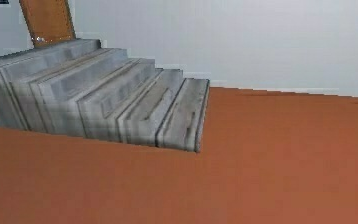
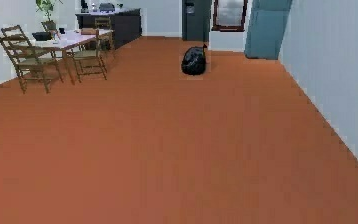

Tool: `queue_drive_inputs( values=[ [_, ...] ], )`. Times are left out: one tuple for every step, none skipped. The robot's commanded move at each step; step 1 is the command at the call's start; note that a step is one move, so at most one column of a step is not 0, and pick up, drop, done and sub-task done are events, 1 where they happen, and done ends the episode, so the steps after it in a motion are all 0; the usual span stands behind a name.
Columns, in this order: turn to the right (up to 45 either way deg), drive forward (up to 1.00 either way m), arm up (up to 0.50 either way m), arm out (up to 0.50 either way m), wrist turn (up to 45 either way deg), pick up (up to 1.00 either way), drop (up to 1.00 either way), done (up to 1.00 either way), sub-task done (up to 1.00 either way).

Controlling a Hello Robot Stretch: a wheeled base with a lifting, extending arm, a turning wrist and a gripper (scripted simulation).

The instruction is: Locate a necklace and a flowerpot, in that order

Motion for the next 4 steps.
queue_drive_inputs(
  values=[
    [-33.0, 0.00, 0.00, 0.00, 0.0, 0.00, 0.00, 0.00, 0.00],
    [0.0, 1.00, 0.00, 0.00, 0.0, 0.00, 0.00, 0.00, 0.00],
    [-3.0, 0.00, 0.00, 0.00, 0.0, 0.00, 0.00, 0.00, 0.00],
    [0.0, 0.20, 0.00, 0.00, 0.0, 0.00, 0.00, 0.00, 0.00]
  ],
)
